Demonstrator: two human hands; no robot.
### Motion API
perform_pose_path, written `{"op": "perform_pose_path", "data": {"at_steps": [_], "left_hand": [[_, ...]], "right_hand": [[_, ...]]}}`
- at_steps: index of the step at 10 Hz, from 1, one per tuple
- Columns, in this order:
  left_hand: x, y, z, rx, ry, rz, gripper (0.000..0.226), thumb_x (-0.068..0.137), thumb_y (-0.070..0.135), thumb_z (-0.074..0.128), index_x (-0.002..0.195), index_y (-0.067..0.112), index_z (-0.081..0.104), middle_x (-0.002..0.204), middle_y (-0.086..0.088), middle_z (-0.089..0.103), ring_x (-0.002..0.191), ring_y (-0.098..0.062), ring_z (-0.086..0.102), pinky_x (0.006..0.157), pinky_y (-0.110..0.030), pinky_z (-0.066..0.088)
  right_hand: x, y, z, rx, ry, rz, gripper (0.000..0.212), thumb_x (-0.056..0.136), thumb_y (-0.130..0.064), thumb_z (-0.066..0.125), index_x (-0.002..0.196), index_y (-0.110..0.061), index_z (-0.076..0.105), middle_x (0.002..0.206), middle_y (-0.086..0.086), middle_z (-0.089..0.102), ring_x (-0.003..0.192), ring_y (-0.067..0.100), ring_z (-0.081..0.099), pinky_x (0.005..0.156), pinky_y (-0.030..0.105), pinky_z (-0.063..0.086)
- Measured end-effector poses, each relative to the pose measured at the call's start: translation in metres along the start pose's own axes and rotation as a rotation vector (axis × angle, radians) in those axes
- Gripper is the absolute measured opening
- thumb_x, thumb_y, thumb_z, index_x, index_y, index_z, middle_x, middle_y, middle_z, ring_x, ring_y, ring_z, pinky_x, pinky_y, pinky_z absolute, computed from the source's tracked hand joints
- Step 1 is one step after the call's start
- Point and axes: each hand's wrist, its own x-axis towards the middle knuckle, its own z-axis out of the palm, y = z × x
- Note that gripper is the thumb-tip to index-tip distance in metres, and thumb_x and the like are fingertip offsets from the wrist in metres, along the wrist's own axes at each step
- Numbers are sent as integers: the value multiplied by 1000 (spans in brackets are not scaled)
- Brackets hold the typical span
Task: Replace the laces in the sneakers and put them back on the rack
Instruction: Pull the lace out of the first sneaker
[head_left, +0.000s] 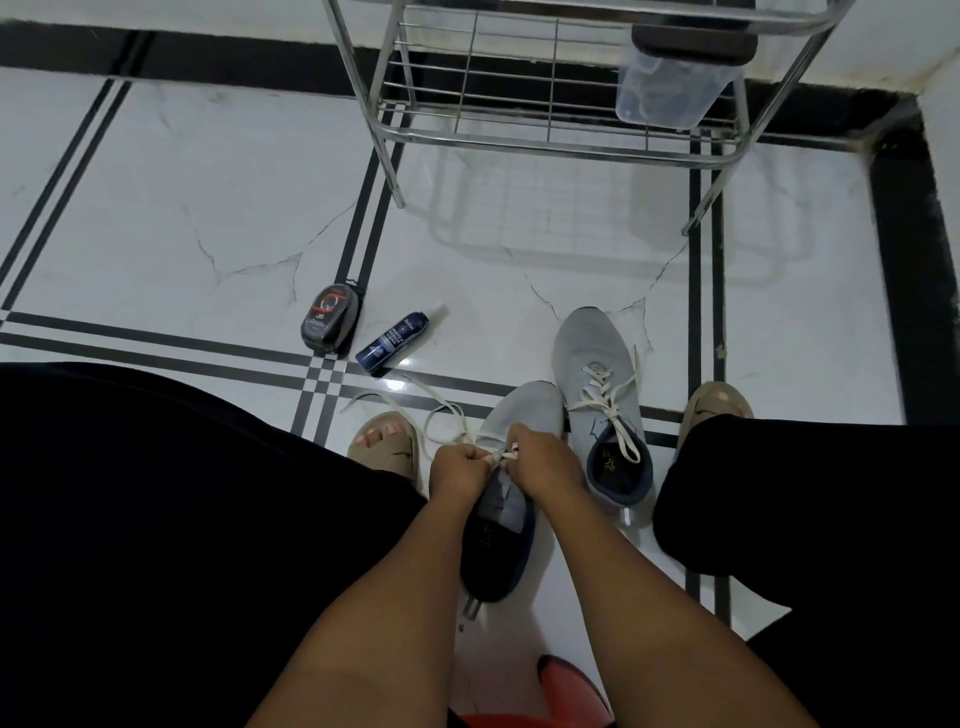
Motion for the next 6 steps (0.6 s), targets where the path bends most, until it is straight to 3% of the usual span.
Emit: {"op": "perform_pose_path", "data": {"at_steps": [1, 2, 3, 4, 5, 6], "left_hand": [[1, 0, 0, 21, -2, -10, 17, 89, 22, 65, 81, 8, 70, 82, -9, 67, 77, -16, 58, 69, -25, 43], [2, 1, -2, 21, 15, -3, 13, 90, 21, 64, 84, 13, 71, 84, -7, 65, 82, -20, 58, 78, -28, 47], [3, 0, -3, 42, 23, 21, 15, 90, 20, 64, 93, 9, 73, 89, -9, 68, 84, -21, 59, 81, -30, 49], [2, -1, -2, 67, 36, 44, 15, 90, 22, 65, 94, 11, 74, 88, -6, 69, 83, -19, 59, 78, -27, 46], [2, 0, -2, 62, 36, 46, 15, 90, 23, 65, 90, 10, 74, 84, -3, 66, 83, -17, 58, 74, -25, 42], [0, 0, -3, 94, 28, 53, 14, 90, 20, 64, 87, 9, 73, 86, -7, 67, 81, -17, 57, 70, -24, 39]], "right_hand": [[7, 3, 4, 79, -34, 58, 17, 91, -25, 54, 98, -22, 69, 102, 7, 68, 96, 29, 63, 71, 29, 44], [15, 7, -11, 895, 130, 488, 20, 92, -14, 48, 80, -6, 62, 77, 9, 68, 74, 18, 66, 63, 21, 47], [18, 23, -44, 2166, 427, 717, 25, 94, -7, 33, 75, -10, 49, 66, 4, 56, 58, 15, 57, 68, 23, 51], [21, 17, -75, 1751, 438, 550, 23, 96, -16, 43, 75, -15, 51, 54, 0, 48, 43, 16, 45, 46, 22, 46], [15, -4, -59, 555, 189, 176, 28, 92, -21, 49, 64, -19, 52, 65, 1, 54, 64, 22, 54, 59, 27, 43], [2, -7, -22, -23, -3, -13, 15, 88, -21, 53, 81, -17, 66, 94, 8, 61, 88, 29, 62, 72, 31, 44]]}}
